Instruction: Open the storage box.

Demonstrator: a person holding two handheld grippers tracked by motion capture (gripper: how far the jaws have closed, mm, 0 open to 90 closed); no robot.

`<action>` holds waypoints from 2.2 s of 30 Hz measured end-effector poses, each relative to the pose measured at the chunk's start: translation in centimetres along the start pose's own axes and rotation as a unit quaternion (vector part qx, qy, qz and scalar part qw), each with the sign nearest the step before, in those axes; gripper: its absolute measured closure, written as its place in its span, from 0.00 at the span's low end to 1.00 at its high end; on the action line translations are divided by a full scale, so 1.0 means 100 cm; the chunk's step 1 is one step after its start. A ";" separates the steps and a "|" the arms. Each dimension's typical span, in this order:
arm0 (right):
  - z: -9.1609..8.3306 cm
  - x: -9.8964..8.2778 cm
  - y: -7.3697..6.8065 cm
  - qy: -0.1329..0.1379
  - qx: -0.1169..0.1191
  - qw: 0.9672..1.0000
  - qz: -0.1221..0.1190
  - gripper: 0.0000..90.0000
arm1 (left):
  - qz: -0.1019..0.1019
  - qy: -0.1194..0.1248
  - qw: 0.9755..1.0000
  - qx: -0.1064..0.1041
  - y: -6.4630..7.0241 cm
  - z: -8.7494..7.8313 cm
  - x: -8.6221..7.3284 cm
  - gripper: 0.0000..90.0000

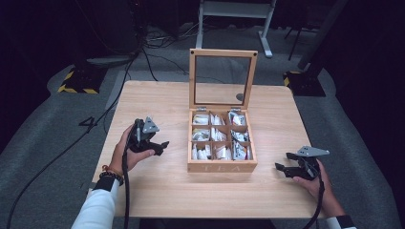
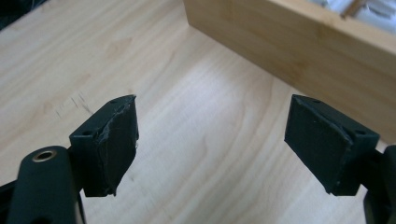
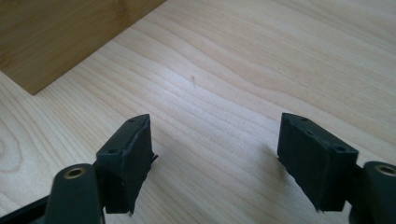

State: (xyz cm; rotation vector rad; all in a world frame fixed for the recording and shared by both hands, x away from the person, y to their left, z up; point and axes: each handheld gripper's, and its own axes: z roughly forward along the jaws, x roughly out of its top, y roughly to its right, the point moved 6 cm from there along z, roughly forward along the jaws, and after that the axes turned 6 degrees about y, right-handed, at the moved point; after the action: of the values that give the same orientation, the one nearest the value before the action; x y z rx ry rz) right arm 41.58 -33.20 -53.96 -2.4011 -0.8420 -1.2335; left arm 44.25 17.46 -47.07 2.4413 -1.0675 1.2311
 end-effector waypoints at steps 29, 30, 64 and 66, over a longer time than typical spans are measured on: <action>-0.019 0.089 -0.060 0.075 0.043 0.994 -0.060 0.29 | -0.006 -0.033 0.999 -0.025 0.055 -0.023 -0.097 0.21; -0.017 0.093 -0.064 0.075 0.043 0.994 -0.063 0.29 | -0.009 -0.033 0.999 -0.028 0.056 -0.024 -0.099 0.21; 0.053 0.121 -0.140 0.030 0.094 0.990 -0.105 0.29 | -0.062 -0.007 0.997 -0.041 0.059 -0.024 -0.110 0.18; 0.053 0.121 -0.137 0.030 0.083 0.991 -0.102 0.31 | -0.062 -0.007 0.997 -0.041 0.059 -0.024 -0.110 0.18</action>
State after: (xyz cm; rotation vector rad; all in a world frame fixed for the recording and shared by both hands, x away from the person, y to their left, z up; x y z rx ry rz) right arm 41.83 -15.48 -47.07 -2.1796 -1.1482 -1.2470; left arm 34.39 20.02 -54.76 2.4175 -0.9333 1.1128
